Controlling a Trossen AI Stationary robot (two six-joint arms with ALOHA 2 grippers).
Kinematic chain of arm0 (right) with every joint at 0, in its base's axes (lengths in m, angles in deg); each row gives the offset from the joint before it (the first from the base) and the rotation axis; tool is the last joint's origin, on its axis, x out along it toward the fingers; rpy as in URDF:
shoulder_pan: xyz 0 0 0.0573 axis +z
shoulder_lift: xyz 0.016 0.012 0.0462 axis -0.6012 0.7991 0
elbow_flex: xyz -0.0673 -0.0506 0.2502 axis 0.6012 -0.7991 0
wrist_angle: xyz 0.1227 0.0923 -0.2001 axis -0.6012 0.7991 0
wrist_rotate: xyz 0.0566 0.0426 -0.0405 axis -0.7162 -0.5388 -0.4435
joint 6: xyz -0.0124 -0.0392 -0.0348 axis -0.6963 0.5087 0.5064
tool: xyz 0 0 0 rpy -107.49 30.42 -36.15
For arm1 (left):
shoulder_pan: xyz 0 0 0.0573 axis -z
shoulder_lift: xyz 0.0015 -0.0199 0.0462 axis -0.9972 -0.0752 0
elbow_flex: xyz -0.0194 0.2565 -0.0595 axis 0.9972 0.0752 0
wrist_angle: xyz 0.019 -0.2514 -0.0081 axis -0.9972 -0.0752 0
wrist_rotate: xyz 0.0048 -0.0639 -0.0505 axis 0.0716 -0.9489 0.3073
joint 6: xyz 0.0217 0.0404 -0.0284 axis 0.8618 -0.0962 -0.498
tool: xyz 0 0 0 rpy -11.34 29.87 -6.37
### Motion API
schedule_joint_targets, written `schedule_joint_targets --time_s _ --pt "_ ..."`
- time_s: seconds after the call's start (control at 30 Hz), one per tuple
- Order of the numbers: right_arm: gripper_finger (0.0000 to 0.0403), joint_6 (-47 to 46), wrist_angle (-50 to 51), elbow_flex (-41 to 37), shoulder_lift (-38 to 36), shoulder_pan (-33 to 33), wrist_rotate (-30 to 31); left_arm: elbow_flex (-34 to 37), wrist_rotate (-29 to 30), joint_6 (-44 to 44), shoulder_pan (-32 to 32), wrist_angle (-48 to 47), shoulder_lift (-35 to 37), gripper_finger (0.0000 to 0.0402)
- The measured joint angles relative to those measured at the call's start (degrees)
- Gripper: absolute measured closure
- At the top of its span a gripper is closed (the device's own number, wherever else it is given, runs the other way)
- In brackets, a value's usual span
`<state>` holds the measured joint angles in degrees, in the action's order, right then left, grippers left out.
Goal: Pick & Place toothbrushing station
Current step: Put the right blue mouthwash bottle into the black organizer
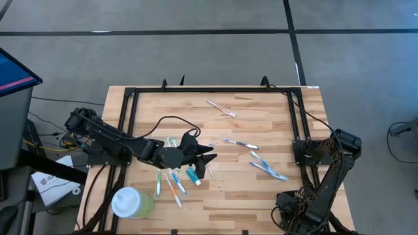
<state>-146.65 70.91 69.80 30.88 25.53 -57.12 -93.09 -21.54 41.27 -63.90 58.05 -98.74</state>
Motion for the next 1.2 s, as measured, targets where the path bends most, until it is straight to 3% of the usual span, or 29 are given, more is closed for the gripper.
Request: schedule_joint_targets --time_s 1.2 --pt "0.0297 -1.83 -0.09 0.00 0.00 0.00 -0.17 0.00 0.42 0.00 0.00 -0.02 0.00 0.0243"
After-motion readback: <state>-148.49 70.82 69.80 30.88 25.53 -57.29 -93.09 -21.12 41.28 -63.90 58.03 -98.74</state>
